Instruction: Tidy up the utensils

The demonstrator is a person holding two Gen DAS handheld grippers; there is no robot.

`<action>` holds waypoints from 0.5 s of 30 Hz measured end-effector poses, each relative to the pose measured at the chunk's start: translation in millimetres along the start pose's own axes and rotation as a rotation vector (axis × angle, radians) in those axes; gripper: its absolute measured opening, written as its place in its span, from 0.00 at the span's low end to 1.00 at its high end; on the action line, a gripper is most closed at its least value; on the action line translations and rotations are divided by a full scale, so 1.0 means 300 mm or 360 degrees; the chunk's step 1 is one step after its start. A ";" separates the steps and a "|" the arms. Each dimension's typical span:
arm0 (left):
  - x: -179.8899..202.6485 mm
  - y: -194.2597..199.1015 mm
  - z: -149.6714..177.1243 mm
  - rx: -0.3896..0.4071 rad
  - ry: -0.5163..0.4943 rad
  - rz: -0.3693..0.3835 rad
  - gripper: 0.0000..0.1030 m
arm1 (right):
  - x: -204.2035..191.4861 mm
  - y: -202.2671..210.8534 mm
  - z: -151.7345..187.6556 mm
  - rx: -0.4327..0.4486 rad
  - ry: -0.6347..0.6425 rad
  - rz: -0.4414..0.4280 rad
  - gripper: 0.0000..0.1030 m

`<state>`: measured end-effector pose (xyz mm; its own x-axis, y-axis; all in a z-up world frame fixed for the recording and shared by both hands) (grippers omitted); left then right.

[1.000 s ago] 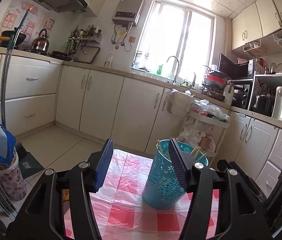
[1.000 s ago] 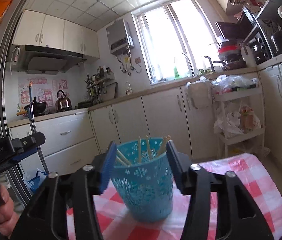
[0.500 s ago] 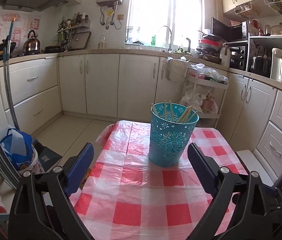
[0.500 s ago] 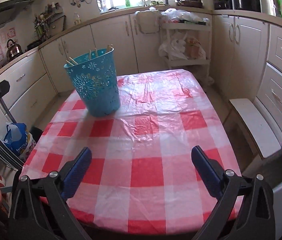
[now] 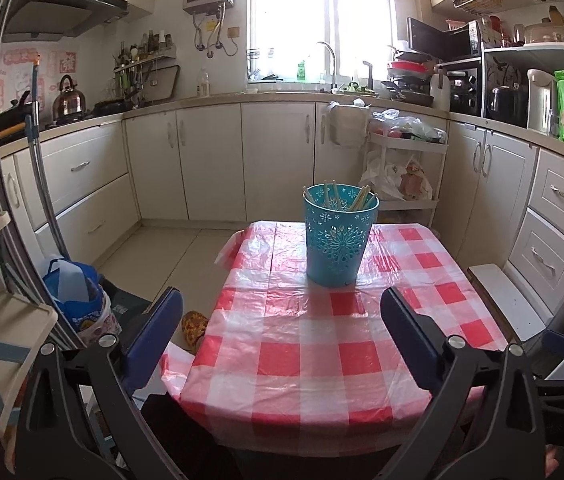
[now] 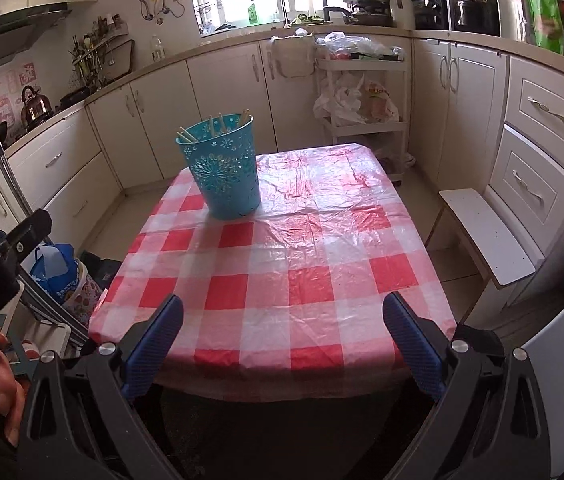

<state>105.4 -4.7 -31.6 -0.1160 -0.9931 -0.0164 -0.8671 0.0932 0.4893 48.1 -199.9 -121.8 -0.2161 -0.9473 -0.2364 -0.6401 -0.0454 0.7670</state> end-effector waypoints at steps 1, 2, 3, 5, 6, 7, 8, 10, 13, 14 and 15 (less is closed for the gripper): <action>0.000 0.012 0.008 -0.0019 -0.0005 -0.0018 0.93 | -0.005 0.014 0.005 -0.0002 -0.0002 0.0001 0.93; 0.000 0.025 0.022 -0.0045 -0.0008 -0.0025 0.93 | -0.007 0.030 0.013 -0.0005 -0.0008 -0.0001 0.93; 0.001 0.035 0.033 -0.0067 -0.0008 -0.0023 0.93 | -0.010 0.045 0.021 -0.0004 -0.0014 -0.0009 0.93; 0.000 0.054 0.060 -0.0108 -0.0008 -0.0024 0.93 | -0.022 0.076 0.043 -0.0004 -0.0020 -0.0024 0.93; 0.003 0.061 0.072 -0.0120 -0.0012 -0.0027 0.93 | -0.026 0.088 0.056 -0.0008 -0.0013 -0.0029 0.93; 0.001 0.069 0.083 -0.0126 -0.0013 -0.0027 0.93 | -0.033 0.099 0.072 -0.0016 -0.0007 -0.0033 0.93; 0.002 0.083 0.099 -0.0130 -0.0017 -0.0022 0.93 | -0.037 0.108 0.087 -0.0024 -0.0007 -0.0033 0.93; 0.004 0.111 0.122 -0.0141 -0.0025 -0.0017 0.93 | -0.040 0.120 0.117 -0.0041 -0.0020 -0.0032 0.93; 0.002 0.140 0.149 -0.0171 -0.0020 -0.0002 0.93 | -0.032 0.127 0.160 -0.0075 -0.0045 -0.0025 0.93; -0.001 0.149 0.157 -0.0176 -0.0019 0.0005 0.93 | -0.030 0.131 0.171 -0.0082 -0.0052 -0.0022 0.93; -0.001 0.157 0.162 -0.0178 -0.0018 0.0008 0.93 | -0.027 0.135 0.181 -0.0088 -0.0058 -0.0016 0.93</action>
<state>41.0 3.4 -50.9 -0.1263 -0.9917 -0.0233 -0.8070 0.0890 0.5839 -15.9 -176.8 -121.3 -0.2373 -0.9345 -0.2653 -0.6010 -0.0733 0.7959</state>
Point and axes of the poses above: each gripper's, at about its wrist camera, not at the fingertips, and y roughly against the way its jaws point, x to its right, z to its underside, the point moved 9 cm from there along -y, roughly the way its jaws point, and after that the axes turned 2 degrees about -x, right-handed, at the moved point
